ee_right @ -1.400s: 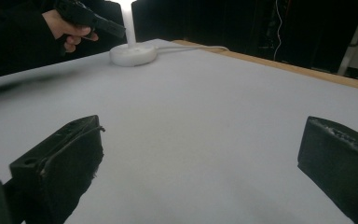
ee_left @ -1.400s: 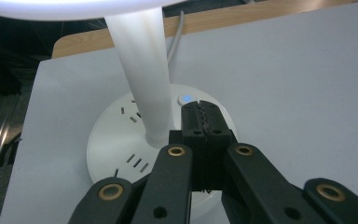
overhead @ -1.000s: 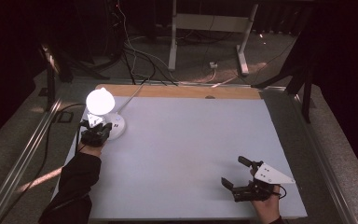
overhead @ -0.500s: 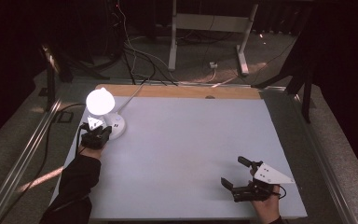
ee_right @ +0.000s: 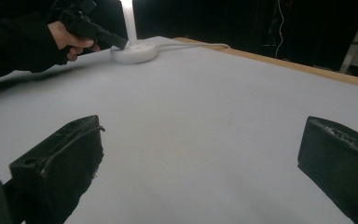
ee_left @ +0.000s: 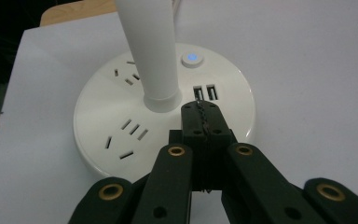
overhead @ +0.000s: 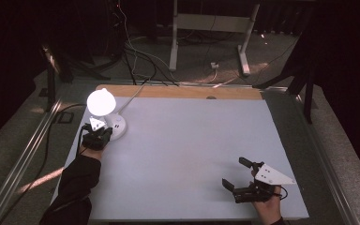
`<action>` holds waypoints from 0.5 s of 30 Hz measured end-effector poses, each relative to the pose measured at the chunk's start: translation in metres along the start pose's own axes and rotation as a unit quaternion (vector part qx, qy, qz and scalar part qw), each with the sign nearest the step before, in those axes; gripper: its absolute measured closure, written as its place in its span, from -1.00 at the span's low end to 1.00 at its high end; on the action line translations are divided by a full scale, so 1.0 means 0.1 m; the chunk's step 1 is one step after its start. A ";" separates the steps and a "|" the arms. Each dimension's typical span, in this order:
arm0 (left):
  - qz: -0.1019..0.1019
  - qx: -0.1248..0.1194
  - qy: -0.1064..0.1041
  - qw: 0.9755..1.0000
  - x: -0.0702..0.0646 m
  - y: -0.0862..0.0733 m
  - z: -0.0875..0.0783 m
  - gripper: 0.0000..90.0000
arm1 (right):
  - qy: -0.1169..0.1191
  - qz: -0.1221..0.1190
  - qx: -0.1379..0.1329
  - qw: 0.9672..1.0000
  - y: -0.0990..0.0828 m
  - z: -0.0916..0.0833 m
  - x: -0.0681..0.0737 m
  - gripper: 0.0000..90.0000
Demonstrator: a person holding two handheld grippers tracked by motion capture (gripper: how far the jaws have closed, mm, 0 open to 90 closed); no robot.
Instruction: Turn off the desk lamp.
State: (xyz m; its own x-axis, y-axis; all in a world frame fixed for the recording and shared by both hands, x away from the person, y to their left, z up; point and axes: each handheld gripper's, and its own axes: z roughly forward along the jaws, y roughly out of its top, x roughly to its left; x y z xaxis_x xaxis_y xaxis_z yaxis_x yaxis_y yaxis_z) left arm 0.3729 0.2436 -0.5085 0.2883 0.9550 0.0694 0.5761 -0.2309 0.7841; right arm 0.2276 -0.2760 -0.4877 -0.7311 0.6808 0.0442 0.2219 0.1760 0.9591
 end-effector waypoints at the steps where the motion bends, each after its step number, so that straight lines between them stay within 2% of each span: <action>1: -0.001 0.001 0.001 1.000 0.00 0.01 0.00 1.00 | -0.001 0.000 0.001 1.000 0.00 0.00 0.00 -1.00; 3: 0.011 0.002 0.005 1.000 -0.02 0.01 0.00 1.00 | 0.000 0.000 0.001 1.000 0.00 0.00 0.00 -1.00; 5: 0.012 0.003 0.005 1.000 -0.02 0.01 0.00 1.00 | 0.000 -0.001 0.002 1.000 0.00 0.01 0.01 -1.00; 9: 0.003 -0.011 -0.007 1.000 0.00 0.00 -0.02 1.00 | -0.001 0.001 0.003 1.000 0.00 0.00 0.00 -1.00; 11: -0.002 -0.023 -0.002 1.000 0.00 0.01 -0.04 1.00 | -0.003 0.001 0.000 1.000 0.00 -0.01 -0.01 -1.00; 13: -0.007 -0.020 -0.004 1.000 0.02 0.03 -0.04 1.00 | -0.004 0.003 -0.001 1.000 0.00 -0.01 -0.02 -1.00; 15: 0.000 -0.015 -0.006 1.000 0.00 0.03 -0.02 1.00 | -0.002 0.005 0.001 1.000 -0.01 0.00 -0.02 -1.00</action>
State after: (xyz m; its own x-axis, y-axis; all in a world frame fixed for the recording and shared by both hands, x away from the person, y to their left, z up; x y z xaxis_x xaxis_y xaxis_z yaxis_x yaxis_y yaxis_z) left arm 0.3730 0.2437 -0.5046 0.2974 0.9527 0.0626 0.5521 -0.2251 0.8028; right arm 0.2287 -0.2774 -0.4884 -0.7261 0.6856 0.0522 0.2302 0.1709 0.9580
